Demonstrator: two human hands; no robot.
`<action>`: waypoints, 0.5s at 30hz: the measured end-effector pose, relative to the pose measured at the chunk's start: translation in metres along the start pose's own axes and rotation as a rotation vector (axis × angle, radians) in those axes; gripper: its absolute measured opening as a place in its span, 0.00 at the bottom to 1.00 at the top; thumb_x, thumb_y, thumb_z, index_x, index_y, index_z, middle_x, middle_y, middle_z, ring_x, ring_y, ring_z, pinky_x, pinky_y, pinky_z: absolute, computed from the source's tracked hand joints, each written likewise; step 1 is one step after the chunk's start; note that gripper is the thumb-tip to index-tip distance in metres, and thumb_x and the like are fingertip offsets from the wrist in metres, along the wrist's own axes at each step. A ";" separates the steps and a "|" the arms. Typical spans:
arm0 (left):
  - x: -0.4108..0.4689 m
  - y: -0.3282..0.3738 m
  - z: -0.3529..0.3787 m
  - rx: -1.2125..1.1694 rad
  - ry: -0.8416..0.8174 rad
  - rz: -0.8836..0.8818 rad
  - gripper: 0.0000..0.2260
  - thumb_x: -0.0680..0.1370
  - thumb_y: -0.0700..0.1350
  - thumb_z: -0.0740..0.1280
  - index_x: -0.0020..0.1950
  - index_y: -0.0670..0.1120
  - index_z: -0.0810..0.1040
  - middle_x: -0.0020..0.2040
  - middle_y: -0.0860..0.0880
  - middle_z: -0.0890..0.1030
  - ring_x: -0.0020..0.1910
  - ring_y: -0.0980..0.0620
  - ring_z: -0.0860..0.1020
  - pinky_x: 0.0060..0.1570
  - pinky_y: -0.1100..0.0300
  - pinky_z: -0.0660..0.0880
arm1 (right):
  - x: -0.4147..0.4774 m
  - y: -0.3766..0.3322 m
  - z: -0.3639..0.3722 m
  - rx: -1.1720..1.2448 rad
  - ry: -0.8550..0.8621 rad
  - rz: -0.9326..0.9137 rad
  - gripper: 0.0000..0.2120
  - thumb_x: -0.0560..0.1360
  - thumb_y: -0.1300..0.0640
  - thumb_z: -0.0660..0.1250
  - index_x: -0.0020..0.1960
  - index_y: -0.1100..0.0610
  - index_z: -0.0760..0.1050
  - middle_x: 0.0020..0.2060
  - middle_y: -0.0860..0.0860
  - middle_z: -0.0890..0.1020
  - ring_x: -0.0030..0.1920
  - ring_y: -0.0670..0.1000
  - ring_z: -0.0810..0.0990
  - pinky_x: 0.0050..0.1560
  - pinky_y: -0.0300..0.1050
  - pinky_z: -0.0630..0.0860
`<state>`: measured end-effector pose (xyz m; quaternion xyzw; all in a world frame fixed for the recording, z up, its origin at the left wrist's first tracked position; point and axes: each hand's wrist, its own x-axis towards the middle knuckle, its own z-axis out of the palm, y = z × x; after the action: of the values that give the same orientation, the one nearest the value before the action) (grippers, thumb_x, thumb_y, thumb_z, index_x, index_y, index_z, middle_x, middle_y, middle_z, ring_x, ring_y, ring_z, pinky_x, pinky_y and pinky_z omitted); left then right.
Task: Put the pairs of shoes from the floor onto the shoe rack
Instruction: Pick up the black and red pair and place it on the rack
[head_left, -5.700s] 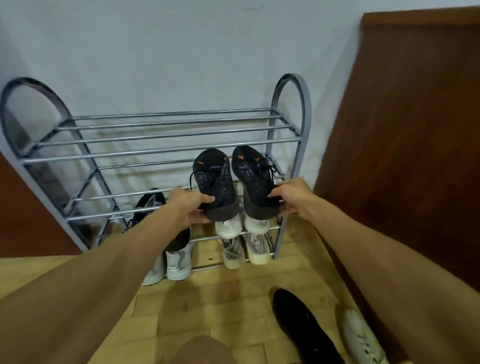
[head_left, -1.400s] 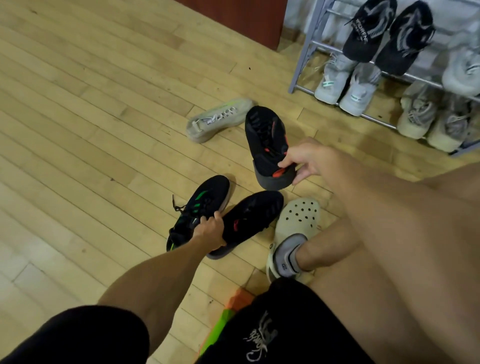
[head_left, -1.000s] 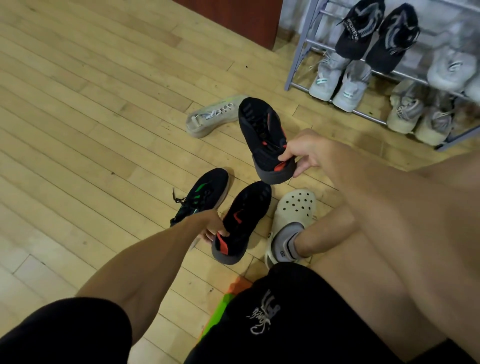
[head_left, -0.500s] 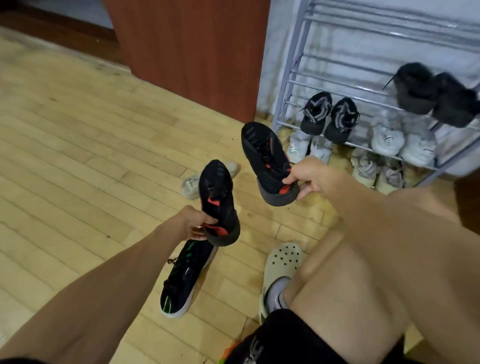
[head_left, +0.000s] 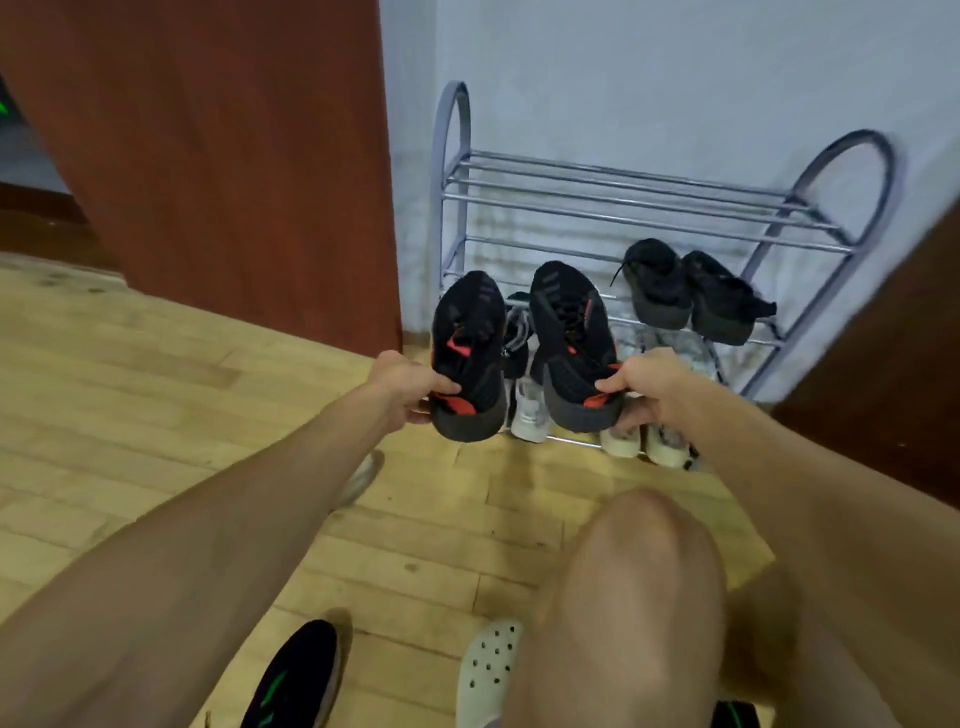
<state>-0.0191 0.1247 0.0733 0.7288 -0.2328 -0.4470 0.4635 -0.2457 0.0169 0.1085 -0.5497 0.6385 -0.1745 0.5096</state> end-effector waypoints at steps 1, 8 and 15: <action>0.009 0.012 0.008 0.002 0.003 0.016 0.12 0.69 0.33 0.74 0.51 0.36 0.78 0.39 0.43 0.80 0.32 0.48 0.78 0.26 0.59 0.71 | 0.010 -0.005 -0.005 0.033 0.010 -0.008 0.06 0.73 0.70 0.69 0.39 0.64 0.73 0.44 0.60 0.83 0.43 0.61 0.85 0.36 0.59 0.82; 0.092 0.075 0.060 -0.018 0.007 0.041 0.09 0.70 0.31 0.73 0.50 0.35 0.79 0.45 0.39 0.82 0.36 0.46 0.81 0.32 0.56 0.78 | 0.106 -0.045 -0.020 0.234 -0.027 0.009 0.05 0.73 0.70 0.68 0.48 0.65 0.76 0.53 0.61 0.82 0.53 0.64 0.82 0.48 0.67 0.79; 0.180 0.114 0.085 0.015 0.105 0.115 0.15 0.71 0.34 0.73 0.57 0.36 0.77 0.50 0.39 0.81 0.42 0.44 0.81 0.29 0.58 0.76 | 0.197 -0.075 -0.015 0.289 -0.041 -0.015 0.11 0.73 0.69 0.69 0.55 0.65 0.77 0.54 0.62 0.83 0.50 0.63 0.84 0.48 0.66 0.80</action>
<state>0.0041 -0.1033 0.0812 0.7400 -0.2531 -0.3791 0.4947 -0.1945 -0.1866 0.0832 -0.4786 0.5920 -0.2571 0.5953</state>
